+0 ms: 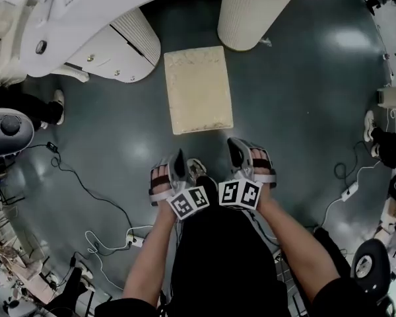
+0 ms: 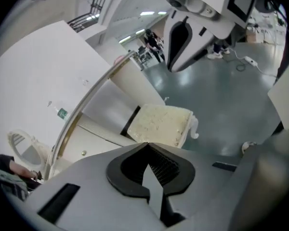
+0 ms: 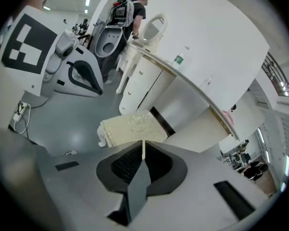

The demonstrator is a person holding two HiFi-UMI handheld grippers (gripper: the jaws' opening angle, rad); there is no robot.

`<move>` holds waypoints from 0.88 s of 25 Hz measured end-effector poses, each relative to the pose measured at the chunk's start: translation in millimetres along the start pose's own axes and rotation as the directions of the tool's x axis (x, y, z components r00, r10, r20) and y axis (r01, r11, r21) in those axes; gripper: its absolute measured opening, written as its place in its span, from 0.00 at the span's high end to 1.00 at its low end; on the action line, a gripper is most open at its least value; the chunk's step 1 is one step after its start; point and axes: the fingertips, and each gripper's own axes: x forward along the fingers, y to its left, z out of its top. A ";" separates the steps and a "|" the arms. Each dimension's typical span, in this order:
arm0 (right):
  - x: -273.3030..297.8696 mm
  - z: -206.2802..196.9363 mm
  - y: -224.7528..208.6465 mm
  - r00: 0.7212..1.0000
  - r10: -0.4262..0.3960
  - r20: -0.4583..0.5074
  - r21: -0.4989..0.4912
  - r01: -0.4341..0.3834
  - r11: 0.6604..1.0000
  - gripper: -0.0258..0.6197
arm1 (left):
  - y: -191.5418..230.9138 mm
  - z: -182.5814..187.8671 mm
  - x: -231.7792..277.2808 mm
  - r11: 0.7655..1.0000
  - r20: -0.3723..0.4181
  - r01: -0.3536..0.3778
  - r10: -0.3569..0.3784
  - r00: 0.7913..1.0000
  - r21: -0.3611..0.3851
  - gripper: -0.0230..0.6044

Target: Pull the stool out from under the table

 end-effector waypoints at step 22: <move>-163.2 139.6 -120.9 0.964 -0.124 0.235 0.504 -0.012 0.863 0.94 | 173.5 130.4 -149.6 0.885 0.415 0.150 0.052 0.908 -0.440 0.95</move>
